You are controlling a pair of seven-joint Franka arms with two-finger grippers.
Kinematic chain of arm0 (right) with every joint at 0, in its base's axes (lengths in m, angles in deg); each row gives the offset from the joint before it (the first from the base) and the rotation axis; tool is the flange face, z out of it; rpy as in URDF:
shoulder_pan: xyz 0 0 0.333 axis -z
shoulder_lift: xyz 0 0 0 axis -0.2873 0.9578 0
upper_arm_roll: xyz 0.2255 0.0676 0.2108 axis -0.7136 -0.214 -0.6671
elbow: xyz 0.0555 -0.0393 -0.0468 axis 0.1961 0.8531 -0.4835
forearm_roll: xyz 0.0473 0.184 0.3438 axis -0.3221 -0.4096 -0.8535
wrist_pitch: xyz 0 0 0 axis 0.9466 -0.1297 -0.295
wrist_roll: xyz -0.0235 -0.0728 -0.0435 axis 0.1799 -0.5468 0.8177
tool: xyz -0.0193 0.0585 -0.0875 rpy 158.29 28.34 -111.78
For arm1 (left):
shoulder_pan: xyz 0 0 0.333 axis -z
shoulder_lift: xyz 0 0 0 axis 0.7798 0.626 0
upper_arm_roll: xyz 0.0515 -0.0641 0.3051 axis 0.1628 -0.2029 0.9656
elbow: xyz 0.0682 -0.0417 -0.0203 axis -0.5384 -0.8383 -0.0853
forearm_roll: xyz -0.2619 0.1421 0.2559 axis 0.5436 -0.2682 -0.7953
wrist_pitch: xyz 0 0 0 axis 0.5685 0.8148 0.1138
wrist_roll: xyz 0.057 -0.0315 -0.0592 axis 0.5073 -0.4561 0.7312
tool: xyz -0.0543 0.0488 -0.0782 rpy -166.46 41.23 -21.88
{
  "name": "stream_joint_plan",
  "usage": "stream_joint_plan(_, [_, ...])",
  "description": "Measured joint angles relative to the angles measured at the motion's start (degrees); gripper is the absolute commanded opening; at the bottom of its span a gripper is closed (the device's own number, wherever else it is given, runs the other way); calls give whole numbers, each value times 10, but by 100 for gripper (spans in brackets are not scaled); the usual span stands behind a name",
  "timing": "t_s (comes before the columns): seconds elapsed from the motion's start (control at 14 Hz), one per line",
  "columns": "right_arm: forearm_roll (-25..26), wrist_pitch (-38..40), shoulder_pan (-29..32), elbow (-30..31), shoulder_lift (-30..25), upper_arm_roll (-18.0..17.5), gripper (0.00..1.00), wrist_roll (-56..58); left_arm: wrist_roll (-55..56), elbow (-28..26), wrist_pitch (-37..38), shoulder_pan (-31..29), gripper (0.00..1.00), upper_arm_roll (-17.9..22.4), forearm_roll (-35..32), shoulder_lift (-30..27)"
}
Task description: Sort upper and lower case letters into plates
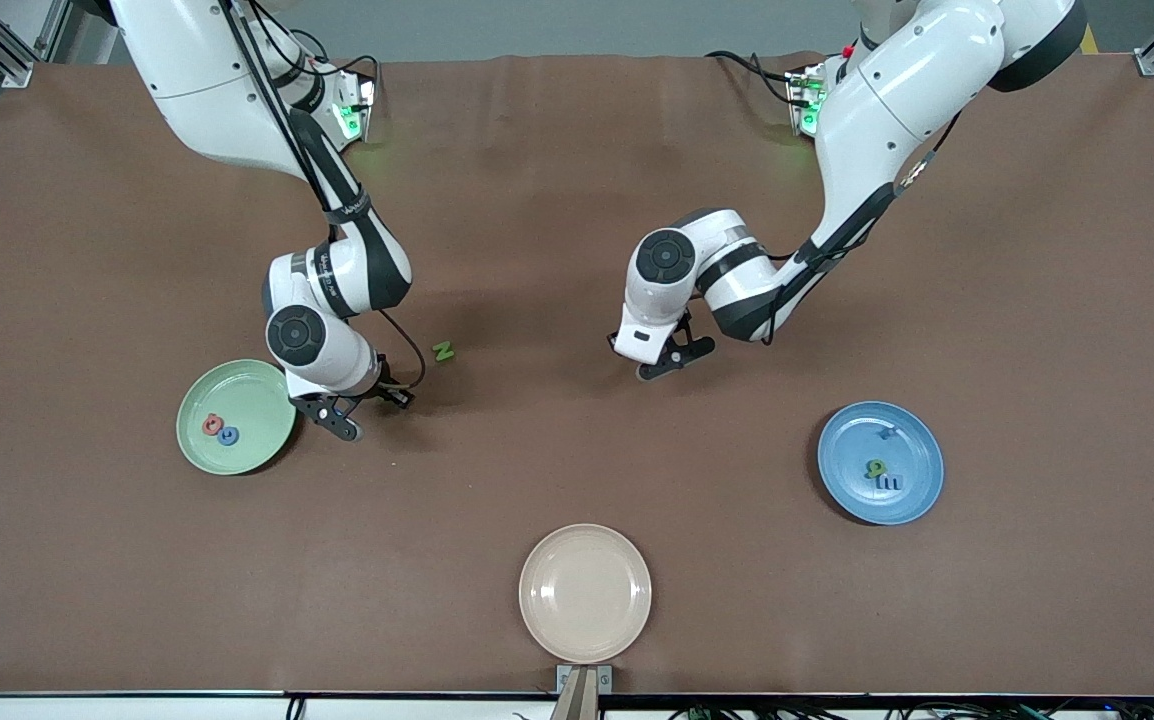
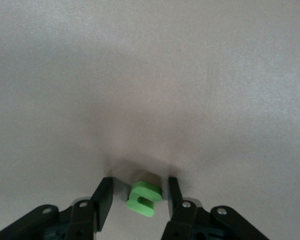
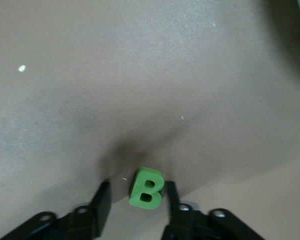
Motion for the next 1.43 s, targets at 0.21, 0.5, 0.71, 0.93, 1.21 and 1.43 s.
stream_joint_plan(0.21, [0,-3,0,0,0,-1,27,0,0,0,0,2,50,0,0,0])
stream_joint_plan(0.5, [0,-4,0,0,0,-1,21,0,0,1,0,2,48,0,0,0])
stream_joint_plan(0.71, [0,3,-2,0,-2,-1,17,1,0,1,0,3,40,-1,0,0])
stream_joint_plan(0.93, [1,43,-3,-7,-23,1,17,18,0,1,0,4,25,-1,0,0])
stream_joint_plan(1.21, [5,126,38,-15,-85,16,18,151,-1,2,0,4,0,-2,0,0])
stream_joint_plan(1.43, [10,138,119,-13,-101,19,18,292,-1,10,0,-1,0,5,-23,0])
